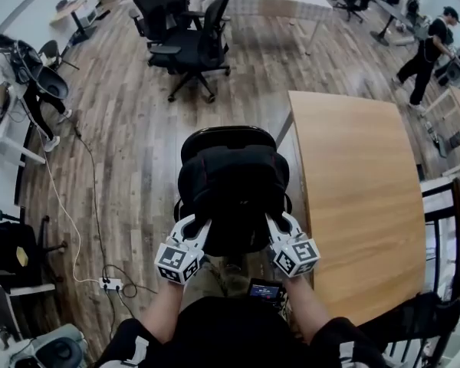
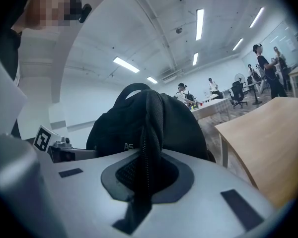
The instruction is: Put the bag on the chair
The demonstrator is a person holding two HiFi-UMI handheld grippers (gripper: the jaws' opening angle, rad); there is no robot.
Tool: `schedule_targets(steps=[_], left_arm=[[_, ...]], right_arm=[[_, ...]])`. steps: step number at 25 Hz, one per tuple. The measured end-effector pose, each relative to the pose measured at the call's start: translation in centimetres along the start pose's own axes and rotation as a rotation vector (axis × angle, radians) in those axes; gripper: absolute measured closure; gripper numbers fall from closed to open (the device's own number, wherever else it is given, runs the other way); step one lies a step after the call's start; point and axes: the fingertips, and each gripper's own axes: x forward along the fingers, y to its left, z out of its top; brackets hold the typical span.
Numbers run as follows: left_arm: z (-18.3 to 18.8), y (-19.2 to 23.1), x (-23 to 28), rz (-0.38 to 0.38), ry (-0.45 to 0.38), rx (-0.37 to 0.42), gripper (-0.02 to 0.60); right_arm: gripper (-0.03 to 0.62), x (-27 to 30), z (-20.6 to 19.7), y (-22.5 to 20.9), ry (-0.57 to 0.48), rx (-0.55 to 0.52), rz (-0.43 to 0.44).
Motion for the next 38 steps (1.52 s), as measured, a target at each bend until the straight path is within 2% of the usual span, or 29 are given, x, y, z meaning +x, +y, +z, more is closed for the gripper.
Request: schedule_targets(steps=[13, 27, 33, 38], left_arm=[[-5.7, 5.3, 5.3, 0.023, 0.088, -0.075, 0.532], [-13.8, 8.4, 10.7, 0.016, 0.234, -0.154, 0.528], [-14.7, 10.9, 12.4, 0.040, 0.231, -0.167, 0.525], [-14.6, 13.6, 14.9, 0.035, 0.234, -0.152, 0.522]], right_arm=[[0.566, 5.8, -5.8, -4.0, 0.095, 0.051, 0.018], [0.565, 9.3, -13.2, -9.5, 0.230, 0.092, -0.058], [0.565, 12.1, -14.2, -10.6, 0.235, 0.055, -0.072], [0.563, 15.4, -14.2, -12.3, 0.251, 0.081, -0.114]])
